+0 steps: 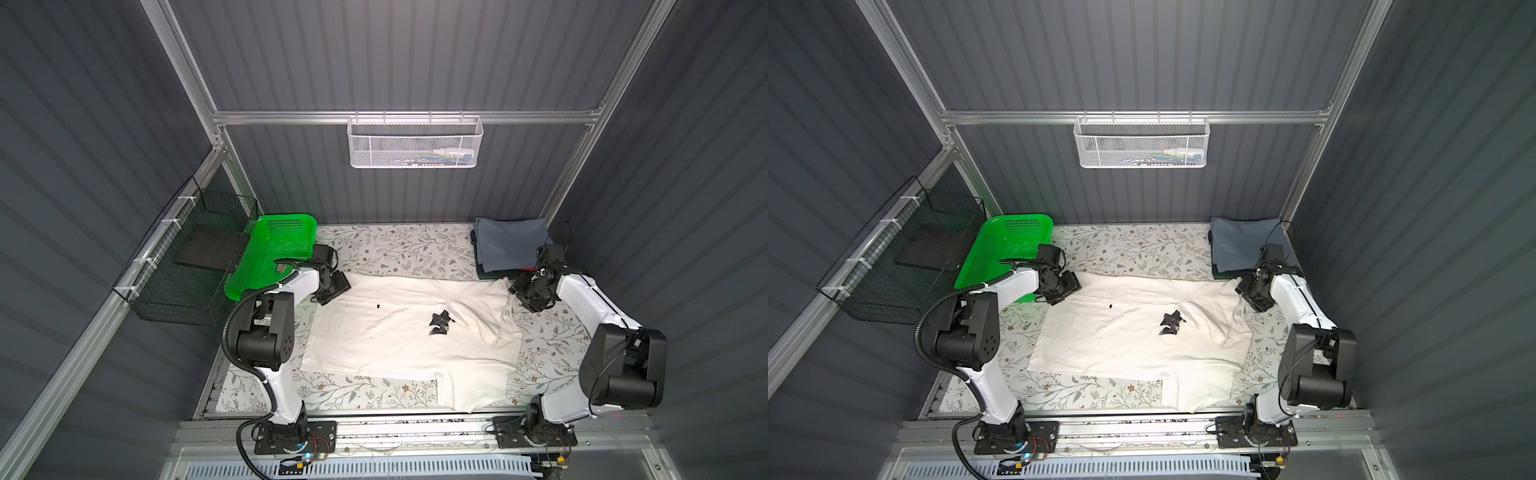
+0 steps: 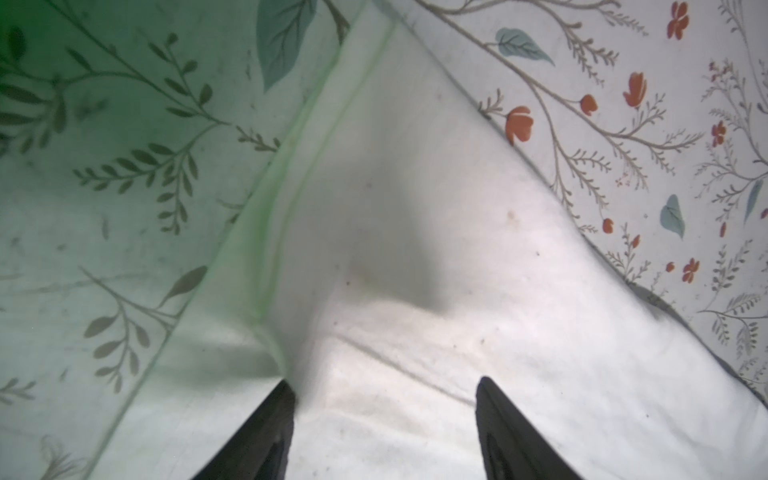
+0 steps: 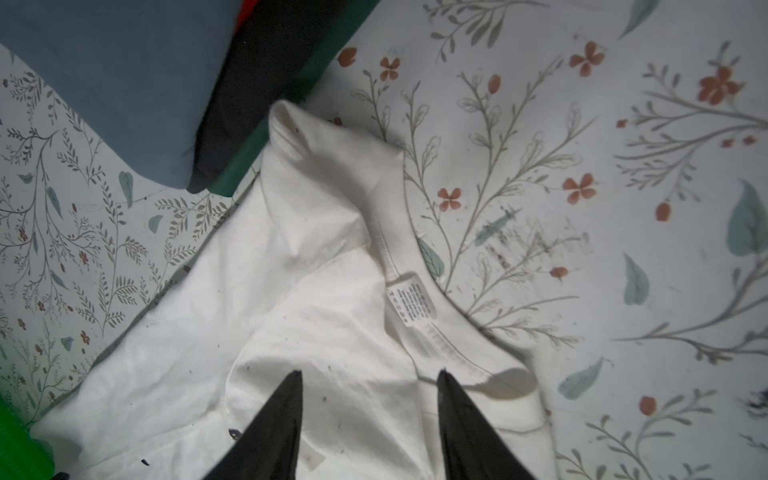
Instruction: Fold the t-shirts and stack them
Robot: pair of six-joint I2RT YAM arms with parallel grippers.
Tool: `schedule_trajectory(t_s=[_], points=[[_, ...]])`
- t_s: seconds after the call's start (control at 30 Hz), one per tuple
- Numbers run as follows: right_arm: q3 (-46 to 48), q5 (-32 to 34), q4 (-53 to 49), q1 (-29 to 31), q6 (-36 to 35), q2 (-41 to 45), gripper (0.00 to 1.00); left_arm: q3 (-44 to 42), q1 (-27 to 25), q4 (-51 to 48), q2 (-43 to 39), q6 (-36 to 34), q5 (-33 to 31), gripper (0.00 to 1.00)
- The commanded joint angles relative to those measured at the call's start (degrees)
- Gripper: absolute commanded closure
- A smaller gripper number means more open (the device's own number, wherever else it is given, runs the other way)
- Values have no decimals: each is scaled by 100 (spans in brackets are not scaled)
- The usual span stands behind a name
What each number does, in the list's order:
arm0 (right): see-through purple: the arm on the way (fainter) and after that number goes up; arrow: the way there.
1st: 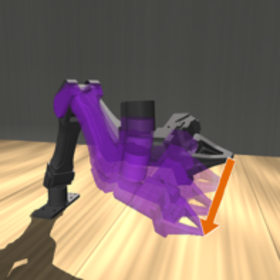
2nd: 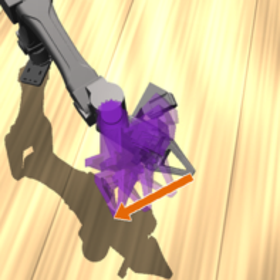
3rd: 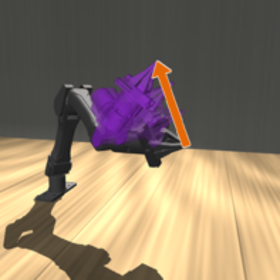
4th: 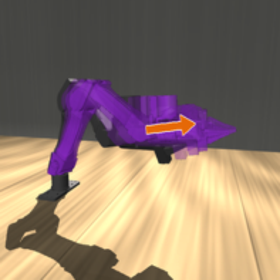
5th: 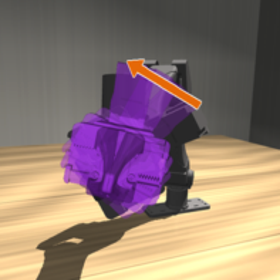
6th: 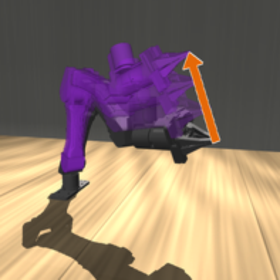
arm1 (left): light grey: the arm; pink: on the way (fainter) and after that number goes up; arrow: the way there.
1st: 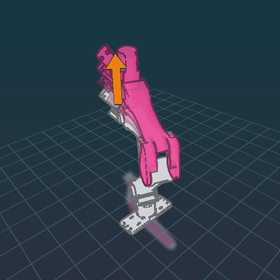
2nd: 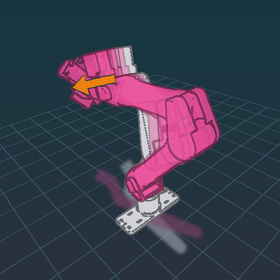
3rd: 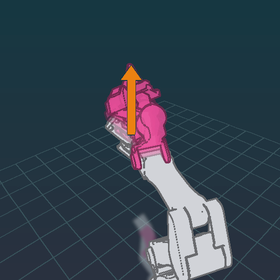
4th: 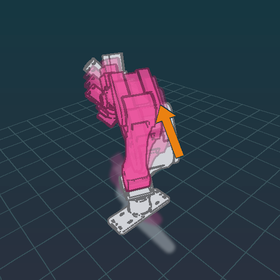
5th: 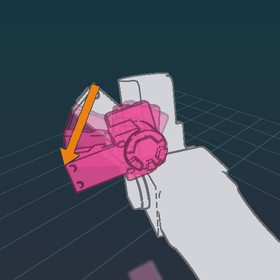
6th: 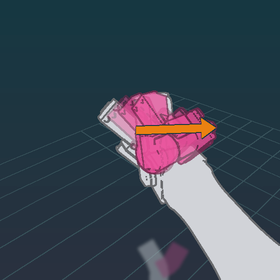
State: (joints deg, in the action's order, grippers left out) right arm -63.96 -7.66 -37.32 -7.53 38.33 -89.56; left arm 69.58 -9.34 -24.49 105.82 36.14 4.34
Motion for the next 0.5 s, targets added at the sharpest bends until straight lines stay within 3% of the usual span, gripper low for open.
schedule_trajectory(t_s=[0.0, 0.13, 0.47], points=[[-268, -251, 340, -20, -18, -404, 48, -168, -55, -167, -479, -106, 172, 20], [-538, -365, 542, -18, -9, -908, 49, -391, -226, -149, -817, -132, 190, 9], [-785, -25, 783, -14, -106, -1665, 65, -636, -632, -600, -1142, -273, -51, 6]])
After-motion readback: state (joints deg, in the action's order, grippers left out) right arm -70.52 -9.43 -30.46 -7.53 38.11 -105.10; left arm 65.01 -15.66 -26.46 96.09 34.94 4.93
